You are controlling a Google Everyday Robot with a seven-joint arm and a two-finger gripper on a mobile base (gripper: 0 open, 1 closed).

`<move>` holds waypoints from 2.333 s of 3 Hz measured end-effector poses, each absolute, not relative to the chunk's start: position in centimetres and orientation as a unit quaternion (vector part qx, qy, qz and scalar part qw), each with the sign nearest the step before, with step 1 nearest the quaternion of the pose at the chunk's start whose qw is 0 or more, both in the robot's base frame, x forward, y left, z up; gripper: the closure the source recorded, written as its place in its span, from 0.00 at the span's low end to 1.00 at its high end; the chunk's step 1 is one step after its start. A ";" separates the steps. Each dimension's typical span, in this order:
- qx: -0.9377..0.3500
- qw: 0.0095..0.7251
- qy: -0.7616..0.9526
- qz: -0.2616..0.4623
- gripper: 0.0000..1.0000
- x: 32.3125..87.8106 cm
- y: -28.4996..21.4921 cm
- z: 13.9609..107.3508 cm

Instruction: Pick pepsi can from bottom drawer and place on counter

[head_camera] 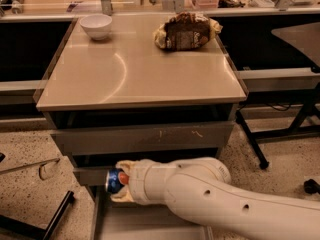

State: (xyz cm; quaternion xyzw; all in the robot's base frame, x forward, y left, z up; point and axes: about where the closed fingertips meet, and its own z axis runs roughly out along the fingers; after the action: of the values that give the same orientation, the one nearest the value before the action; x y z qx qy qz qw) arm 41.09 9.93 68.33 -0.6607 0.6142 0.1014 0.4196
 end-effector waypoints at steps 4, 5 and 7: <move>-0.715 0.420 0.559 -0.006 1.00 45.4 11.7 83.2; -0.726 0.419 0.545 -0.007 1.00 45.9 13.1 86.3; -0.728 0.438 0.526 -0.043 1.00 47.1 13.1 88.2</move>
Offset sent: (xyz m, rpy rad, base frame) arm 0.0019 0.0113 0.0281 -0.0167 -0.0385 0.0218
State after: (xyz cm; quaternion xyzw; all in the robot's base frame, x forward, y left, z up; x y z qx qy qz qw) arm 47.13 13.06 88.22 -0.7277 0.5258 -0.0433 0.4382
